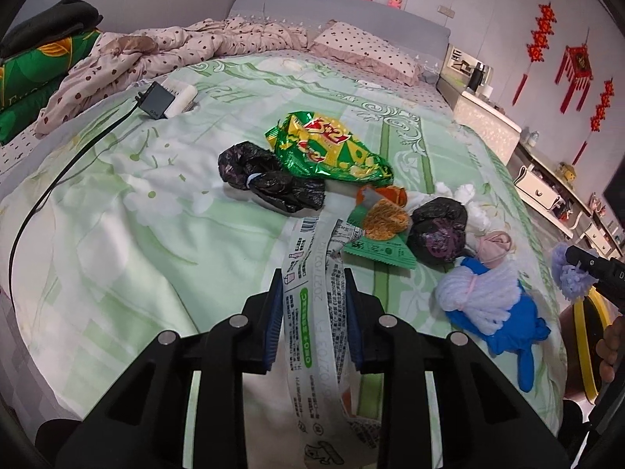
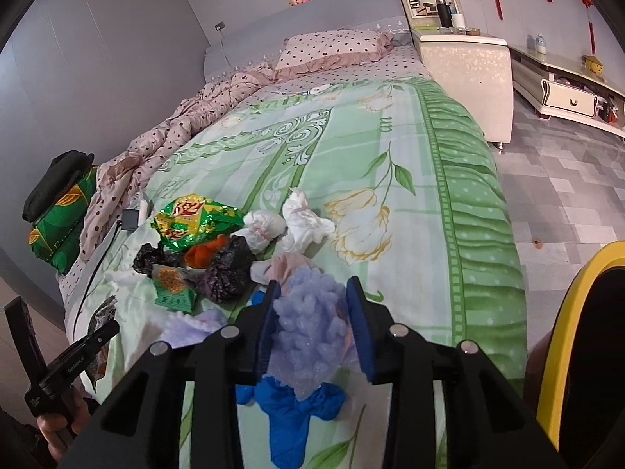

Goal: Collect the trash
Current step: 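Carry the paper strip and scrunchie over the yellow-rimmed bin with both tools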

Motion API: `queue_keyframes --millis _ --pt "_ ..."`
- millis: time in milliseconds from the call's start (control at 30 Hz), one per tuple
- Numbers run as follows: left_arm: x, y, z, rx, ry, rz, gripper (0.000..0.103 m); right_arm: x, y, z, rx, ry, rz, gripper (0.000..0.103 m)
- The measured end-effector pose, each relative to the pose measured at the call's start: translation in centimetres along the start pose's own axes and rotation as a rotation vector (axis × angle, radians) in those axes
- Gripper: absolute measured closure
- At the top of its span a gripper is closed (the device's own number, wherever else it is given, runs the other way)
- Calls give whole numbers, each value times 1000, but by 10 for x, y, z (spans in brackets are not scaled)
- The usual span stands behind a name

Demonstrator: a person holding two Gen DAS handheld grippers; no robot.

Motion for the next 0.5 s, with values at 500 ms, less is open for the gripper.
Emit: queue_keyframes --millis 500 --pt "-91 -68 -150 224 228 -170 76 -157 -69 0 -4 2 -200 70"
Point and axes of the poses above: each gripper's, at about its wrist camera, not at the fingertips, and x roughly the way its jaws point, z to its left, y to its underside, the point moved 6 cm from there along x, roughly the way its jaws point, and after that the axes turned 6 degrees about -z, right-handed, at the moved point
